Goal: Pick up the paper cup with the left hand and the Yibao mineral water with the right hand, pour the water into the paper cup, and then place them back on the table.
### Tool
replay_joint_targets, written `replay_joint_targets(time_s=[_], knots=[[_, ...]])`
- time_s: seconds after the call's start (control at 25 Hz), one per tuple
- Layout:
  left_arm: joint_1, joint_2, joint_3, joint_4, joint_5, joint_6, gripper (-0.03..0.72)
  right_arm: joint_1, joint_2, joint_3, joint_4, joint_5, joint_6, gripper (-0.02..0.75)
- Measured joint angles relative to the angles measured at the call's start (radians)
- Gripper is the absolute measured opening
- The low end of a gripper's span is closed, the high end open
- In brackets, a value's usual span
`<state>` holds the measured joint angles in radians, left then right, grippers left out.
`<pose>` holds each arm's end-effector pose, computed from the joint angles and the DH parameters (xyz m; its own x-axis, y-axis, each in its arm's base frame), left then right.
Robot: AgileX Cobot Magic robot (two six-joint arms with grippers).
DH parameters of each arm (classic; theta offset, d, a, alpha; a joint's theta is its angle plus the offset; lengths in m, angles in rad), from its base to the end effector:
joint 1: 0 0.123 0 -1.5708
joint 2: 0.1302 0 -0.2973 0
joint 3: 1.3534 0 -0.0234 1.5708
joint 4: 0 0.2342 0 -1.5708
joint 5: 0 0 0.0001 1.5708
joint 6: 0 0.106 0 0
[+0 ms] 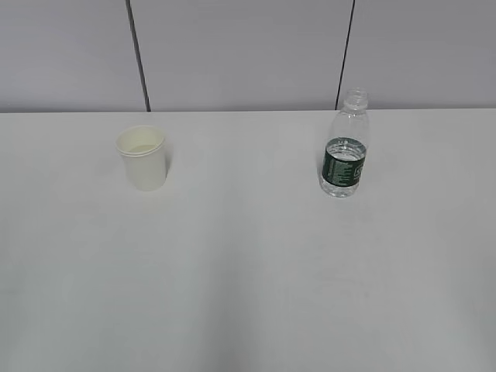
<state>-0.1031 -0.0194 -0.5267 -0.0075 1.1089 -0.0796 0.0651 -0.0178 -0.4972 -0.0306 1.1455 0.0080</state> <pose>-0.0263 0.0020 0.2647 -0.4629 -0.0354 -0.8857 0.0707 0.9945 -0.0767 -0.0248 -0.0046 0.2534 -0.5155 -0.0382 -0.8560 -0.0436 0.9989 -0.0184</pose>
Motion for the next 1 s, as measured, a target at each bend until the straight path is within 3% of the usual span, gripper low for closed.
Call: replay_joint_targets(time_s=[0.28,0.48,0.56,0.76,1.0], knots=[[0.000,0.000,0.000,0.000,0.000,0.000,0.436,0.000,0.000,0.000,0.054,0.000,0.000,0.585],[0.000,0.000,0.000,-0.001,0.000,0.000,0.623,0.000,0.000,0.000,0.069,0.000,0.000,0.611],[0.000,0.000,0.000,-0.001,0.000,0.000,0.650,0.000,0.000,0.000,0.070,0.000,0.000,0.632],[0.000,0.000,0.000,-0.001,0.000,0.000,0.643,0.000,0.000,0.000,0.057,0.000,0.000,0.651],[0.000,0.000,0.000,-0.001,0.000,0.000,0.547,0.000,0.000,0.000,0.043,0.000,0.000,0.603]])
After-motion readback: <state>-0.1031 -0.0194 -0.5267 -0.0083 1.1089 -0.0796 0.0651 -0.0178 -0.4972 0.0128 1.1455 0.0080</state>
